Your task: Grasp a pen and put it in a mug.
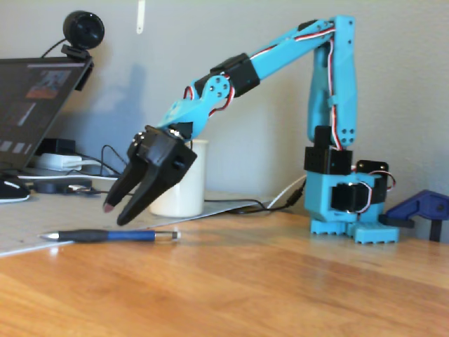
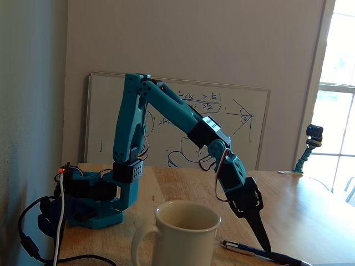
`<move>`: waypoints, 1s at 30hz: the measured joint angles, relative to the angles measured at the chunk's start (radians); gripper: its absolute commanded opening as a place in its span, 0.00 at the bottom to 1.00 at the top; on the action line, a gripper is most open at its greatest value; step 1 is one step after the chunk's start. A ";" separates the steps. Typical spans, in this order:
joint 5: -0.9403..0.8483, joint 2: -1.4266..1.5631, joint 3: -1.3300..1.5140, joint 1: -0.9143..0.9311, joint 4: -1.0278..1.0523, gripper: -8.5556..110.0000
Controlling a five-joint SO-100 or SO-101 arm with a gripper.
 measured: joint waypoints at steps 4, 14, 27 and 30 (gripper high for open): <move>0.000 -0.067 -0.031 0.015 0.000 0.26; 0.000 -0.104 -0.041 0.018 0.000 0.22; 0.006 -0.104 -0.041 0.018 0.000 0.07; 0.006 -0.104 -0.041 0.018 0.000 0.07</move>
